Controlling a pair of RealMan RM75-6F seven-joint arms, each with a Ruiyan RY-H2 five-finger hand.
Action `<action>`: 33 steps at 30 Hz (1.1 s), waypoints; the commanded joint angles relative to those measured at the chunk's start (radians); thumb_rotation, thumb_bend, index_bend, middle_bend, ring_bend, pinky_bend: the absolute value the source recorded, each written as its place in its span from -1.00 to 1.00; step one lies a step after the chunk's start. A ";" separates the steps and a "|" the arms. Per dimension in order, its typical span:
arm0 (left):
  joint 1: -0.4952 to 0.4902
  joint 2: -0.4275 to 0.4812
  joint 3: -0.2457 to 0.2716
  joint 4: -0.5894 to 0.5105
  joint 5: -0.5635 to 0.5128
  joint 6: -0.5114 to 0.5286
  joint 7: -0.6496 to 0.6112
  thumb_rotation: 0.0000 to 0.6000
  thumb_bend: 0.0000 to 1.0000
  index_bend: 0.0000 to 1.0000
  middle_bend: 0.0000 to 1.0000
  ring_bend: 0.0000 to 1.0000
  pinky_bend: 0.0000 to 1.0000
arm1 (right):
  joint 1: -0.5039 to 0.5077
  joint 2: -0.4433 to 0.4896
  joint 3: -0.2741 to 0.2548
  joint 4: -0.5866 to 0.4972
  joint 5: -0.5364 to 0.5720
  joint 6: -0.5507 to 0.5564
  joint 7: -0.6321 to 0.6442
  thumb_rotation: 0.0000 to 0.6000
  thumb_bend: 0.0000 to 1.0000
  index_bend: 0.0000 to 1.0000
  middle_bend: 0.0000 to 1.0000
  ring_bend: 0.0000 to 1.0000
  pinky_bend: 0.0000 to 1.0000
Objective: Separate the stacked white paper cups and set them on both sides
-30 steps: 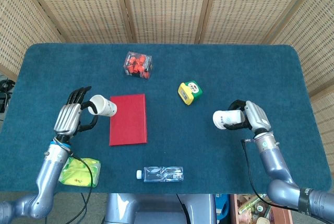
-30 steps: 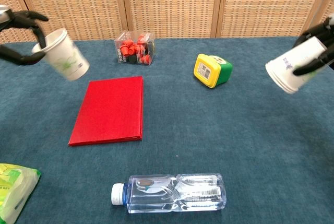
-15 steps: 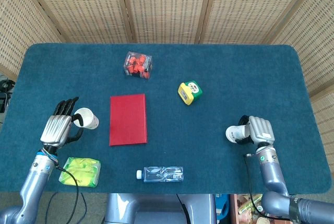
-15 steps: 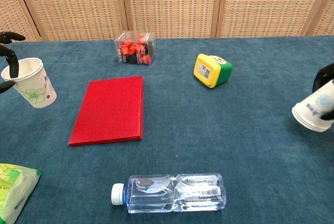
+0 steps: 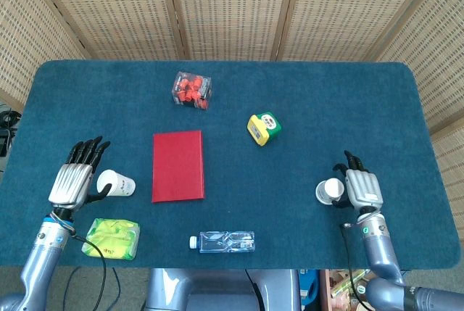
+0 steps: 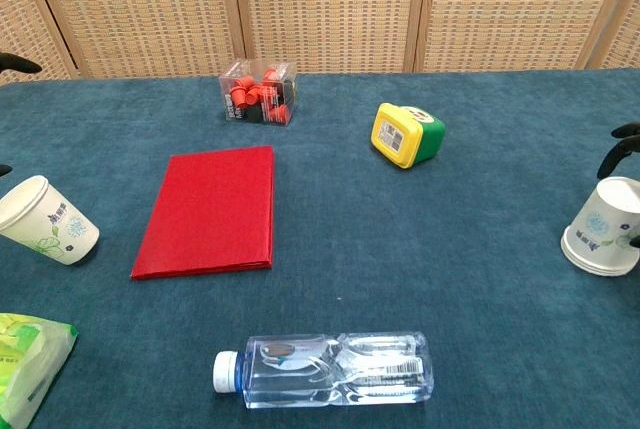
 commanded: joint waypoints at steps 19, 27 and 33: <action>0.227 -0.004 0.167 0.054 0.374 0.305 0.071 1.00 -0.37 -1.00 -1.00 -1.00 -1.00 | -0.239 0.079 -0.178 0.049 -0.657 0.328 0.056 1.00 -0.82 -0.69 -1.00 -1.00 -0.74; 0.304 -0.006 0.193 0.127 0.421 0.380 0.042 1.00 -0.37 -1.00 -1.00 -1.00 -1.00 | -0.302 0.073 -0.175 0.113 -0.724 0.367 0.069 1.00 -0.82 -0.71 -1.00 -1.00 -0.87; 0.328 -0.004 0.187 0.148 0.421 0.386 0.021 1.00 -0.37 -1.00 -1.00 -1.00 -1.00 | -0.332 0.065 -0.148 0.147 -0.733 0.378 0.111 1.00 -0.82 -0.71 -1.00 -1.00 -0.87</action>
